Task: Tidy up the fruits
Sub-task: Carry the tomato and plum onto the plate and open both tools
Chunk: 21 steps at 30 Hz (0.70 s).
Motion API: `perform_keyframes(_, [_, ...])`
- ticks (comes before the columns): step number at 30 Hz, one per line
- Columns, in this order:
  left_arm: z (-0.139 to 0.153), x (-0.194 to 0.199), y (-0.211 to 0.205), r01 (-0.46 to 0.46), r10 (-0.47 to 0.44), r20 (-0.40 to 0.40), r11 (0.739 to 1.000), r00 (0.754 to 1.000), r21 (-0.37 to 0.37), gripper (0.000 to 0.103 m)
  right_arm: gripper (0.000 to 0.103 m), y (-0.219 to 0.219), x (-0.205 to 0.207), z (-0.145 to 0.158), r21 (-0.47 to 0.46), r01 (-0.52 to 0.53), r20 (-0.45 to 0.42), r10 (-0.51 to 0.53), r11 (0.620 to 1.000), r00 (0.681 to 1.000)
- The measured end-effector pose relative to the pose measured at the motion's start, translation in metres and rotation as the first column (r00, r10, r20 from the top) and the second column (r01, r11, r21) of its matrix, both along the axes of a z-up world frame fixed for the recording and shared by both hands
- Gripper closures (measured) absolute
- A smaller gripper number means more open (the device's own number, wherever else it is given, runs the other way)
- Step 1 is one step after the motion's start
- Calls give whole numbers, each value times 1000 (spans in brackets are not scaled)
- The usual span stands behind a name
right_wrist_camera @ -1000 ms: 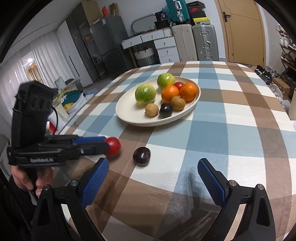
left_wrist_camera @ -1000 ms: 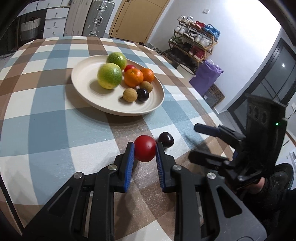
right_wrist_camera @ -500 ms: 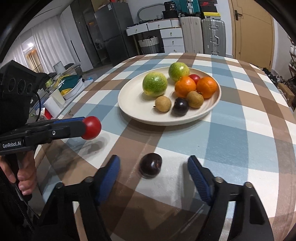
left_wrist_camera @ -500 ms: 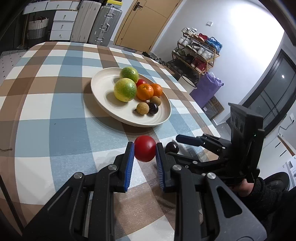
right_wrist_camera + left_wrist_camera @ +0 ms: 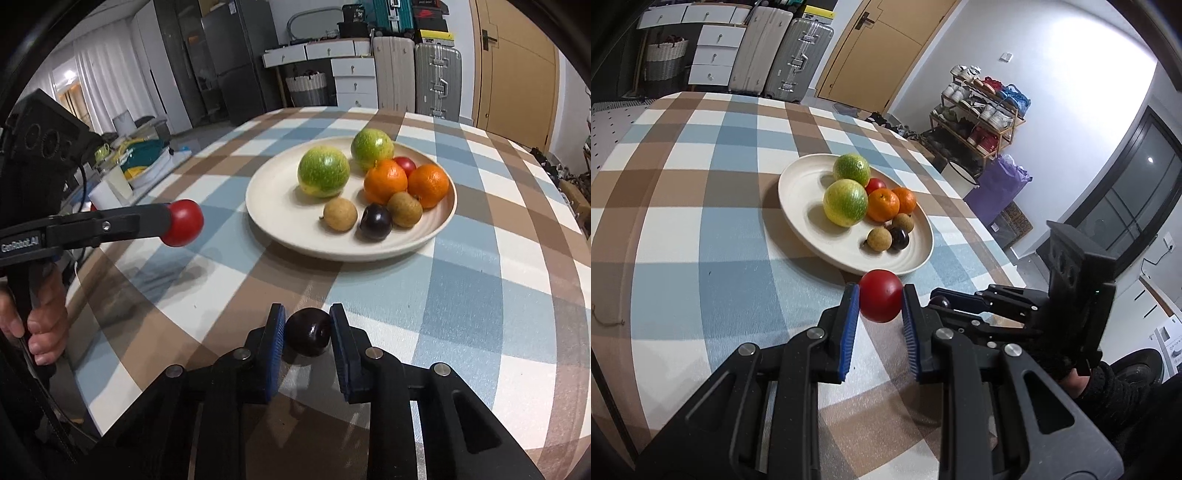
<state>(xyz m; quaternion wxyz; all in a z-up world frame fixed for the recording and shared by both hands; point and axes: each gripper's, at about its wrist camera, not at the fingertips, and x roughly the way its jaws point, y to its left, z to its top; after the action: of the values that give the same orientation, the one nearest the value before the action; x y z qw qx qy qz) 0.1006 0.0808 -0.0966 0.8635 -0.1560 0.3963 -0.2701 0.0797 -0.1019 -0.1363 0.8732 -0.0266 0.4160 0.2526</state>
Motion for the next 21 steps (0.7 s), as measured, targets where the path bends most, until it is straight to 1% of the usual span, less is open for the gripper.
perform_keyframes(4, [2, 8, -2, 5, -5, -5, 1000, 1000, -13, 83, 78, -1, 3, 14, 35, -3, 34, 2, 999, 999])
perform_keyframes(9, [4, 21, -7, 7, -7, -13, 1000, 1000, -10, 83, 78, -2, 12, 26, 78, 3, 74, -8, 997, 997])
perform_keyframes(14, [5, 35, -8, 6, -6, -25, 1000, 1000, -16, 83, 78, -7, 24, 31, 119, 10, 73, -19, 993, 997])
perform_keyframes(21, [4, 53, -15, 10, -10, -41, 1000, 999, -7, 83, 78, -9, 41, 37, 164, 3, 69, -14, 986, 998])
